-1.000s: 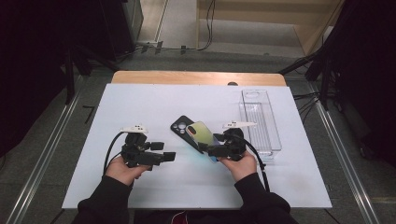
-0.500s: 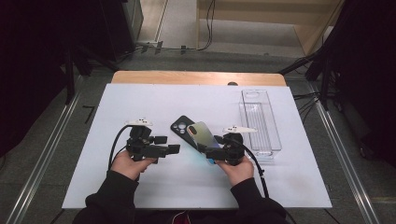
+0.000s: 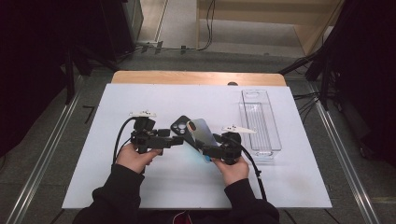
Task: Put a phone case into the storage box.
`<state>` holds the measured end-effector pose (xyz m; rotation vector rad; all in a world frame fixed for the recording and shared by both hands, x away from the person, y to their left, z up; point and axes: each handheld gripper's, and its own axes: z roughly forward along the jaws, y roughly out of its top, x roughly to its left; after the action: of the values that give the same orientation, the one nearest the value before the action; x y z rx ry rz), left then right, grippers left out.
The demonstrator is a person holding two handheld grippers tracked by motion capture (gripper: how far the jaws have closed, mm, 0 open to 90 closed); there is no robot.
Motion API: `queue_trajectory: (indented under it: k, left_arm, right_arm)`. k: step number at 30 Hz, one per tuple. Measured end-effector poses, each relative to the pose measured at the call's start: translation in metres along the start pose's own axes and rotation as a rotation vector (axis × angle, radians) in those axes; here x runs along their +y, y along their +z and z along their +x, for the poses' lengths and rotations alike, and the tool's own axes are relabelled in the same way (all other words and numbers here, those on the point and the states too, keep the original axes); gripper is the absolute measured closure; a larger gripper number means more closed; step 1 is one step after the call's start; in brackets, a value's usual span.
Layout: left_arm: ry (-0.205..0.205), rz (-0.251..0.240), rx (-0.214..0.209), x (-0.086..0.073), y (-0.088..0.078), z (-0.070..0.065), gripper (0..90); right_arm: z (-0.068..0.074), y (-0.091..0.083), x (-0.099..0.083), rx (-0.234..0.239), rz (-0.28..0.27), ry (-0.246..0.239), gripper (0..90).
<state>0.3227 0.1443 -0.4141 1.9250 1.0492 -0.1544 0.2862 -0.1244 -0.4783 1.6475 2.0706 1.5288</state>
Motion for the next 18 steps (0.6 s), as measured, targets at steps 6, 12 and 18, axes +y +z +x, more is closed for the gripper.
queue_trajectory:
  k: [6, 12, 18]
  left_arm:
    - [-0.028, 0.001, -0.002, 0.007, 0.004, 0.002, 20.8]
    - [-0.055, 0.009, 0.002, 0.011, 0.014, 0.008, 20.8]
    - [-0.055, 0.006, 0.016, 0.015, 0.021, 0.008, 22.6]
  right_arm:
    - [0.003, 0.004, -0.004, -0.011, -0.027, 0.019, 14.8]
    - [0.005, 0.009, -0.01, 0.003, -0.048, 0.066, 14.7]
    - [0.006, 0.013, -0.016, 0.029, -0.057, 0.102, 14.7]
